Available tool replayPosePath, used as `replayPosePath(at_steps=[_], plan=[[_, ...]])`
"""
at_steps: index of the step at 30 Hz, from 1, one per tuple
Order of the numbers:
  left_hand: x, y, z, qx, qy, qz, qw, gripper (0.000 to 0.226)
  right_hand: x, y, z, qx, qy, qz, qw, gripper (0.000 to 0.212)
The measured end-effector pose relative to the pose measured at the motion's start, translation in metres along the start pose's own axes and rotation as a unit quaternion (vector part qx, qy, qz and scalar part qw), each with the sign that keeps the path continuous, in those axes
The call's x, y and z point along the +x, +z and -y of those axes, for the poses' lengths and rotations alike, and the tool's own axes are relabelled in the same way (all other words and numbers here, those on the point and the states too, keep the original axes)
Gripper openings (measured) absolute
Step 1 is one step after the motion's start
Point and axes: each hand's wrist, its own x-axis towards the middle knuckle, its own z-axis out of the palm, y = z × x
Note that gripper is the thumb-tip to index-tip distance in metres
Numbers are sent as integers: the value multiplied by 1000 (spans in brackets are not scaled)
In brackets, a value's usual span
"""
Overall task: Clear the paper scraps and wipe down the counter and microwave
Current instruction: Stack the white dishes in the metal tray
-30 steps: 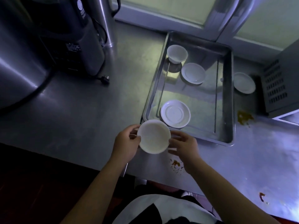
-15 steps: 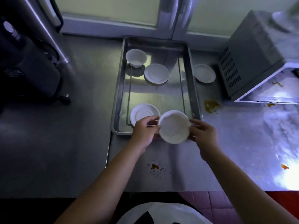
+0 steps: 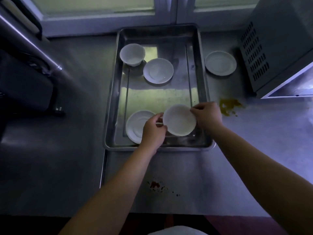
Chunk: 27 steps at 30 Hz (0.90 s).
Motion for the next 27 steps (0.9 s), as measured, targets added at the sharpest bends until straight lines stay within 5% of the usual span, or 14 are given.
replayPosePath(at_steps=[12,19,23,27], plan=[[8,11,10,-62,-34,-37,997,41,39,8,14,-138,-44,71,987,10],[-9,-41,27,67,66,-149,984,30,75,29,57,-114,-137,83,980,72],[-13,-85,41,287,148,-205,924,24,115,71,97,-214,-162,152,951,118],[-5,-105,58,405,195,-190,873,25,155,105,119,-242,-153,179,941,133]])
